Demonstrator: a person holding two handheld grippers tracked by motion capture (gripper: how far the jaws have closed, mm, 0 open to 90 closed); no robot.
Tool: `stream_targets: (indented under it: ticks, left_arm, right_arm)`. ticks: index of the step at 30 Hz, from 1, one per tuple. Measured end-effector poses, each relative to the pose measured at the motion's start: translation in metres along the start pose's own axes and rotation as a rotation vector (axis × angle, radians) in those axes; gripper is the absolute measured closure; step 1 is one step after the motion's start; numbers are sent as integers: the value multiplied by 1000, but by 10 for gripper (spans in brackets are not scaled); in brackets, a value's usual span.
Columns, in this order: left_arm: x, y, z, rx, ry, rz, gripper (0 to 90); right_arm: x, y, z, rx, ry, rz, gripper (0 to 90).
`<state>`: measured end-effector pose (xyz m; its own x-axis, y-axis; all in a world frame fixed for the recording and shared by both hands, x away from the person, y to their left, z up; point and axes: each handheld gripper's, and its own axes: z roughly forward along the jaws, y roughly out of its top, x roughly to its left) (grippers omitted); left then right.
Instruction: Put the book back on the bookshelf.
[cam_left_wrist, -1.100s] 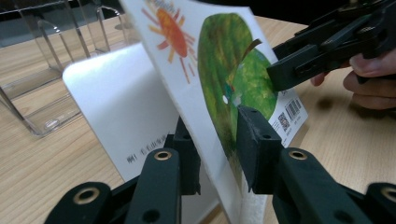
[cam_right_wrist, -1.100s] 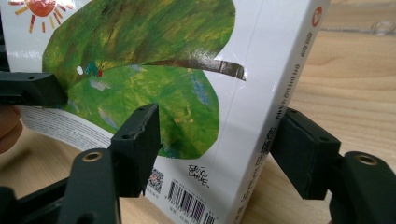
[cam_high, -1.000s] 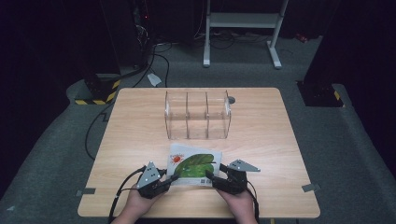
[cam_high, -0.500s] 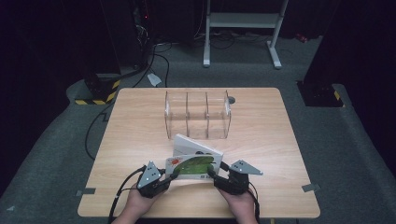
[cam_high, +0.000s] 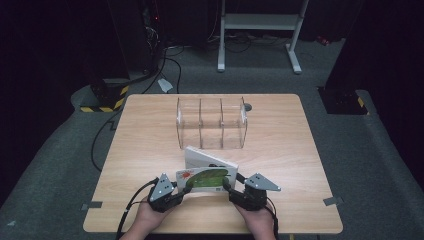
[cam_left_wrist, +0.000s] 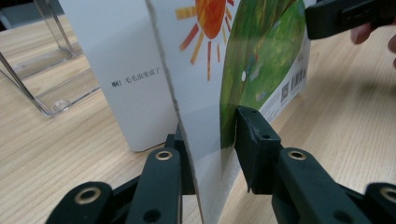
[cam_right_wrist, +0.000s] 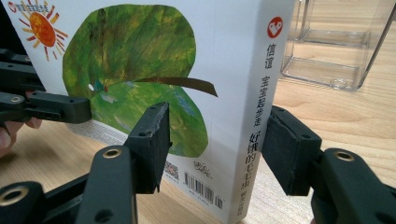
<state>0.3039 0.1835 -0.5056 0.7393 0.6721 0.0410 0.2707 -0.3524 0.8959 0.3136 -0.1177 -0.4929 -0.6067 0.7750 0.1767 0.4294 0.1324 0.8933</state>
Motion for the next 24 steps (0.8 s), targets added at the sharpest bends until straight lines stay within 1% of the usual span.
stream_targets:
  ticks: [1, 5, 6, 10, 11, 13, 18, 19, 22, 24]
  left_arm:
    - [0, -1, 1, 8, 0, 7, 697]
    - [-1, -2, 3, 16, -1, 8, 683]
    - [0, -3, 3, 21, -5, 11, 675]
    - [1, -5, 5, 35, -14, 8, 664]
    - [1, -6, 5, 45, -21, 14, 656]
    - [0, -8, 5, 49, -23, 19, 652]
    - [1, -8, 5, 56, -21, 20, 629]
    - [1, -9, 5, 65, -21, 22, 626]
    - [2, -10, 5, 69, -12, 16, 607]
    - [3, -10, 3, 59, -8, 3, 603]
  right_arm:
    - [0, 0, 0, -1, -4, -4, 440]
    - [1, -1, -1, 0, -5, -9, 435]
    - [2, -1, -1, 1, -5, -18, 435]
    - [2, -2, -2, 8, -1, -16, 435]
    - [3, -3, -1, 16, -4, -21, 436]
    - [3, -4, -2, 13, 2, -22, 439]
    - [4, -4, -3, 13, 8, -33, 430]
    - [5, -4, -3, 13, 9, -34, 425]
    - [5, -4, -3, 10, 18, -42, 403]
    - [5, -3, -3, 11, 22, -41, 384]
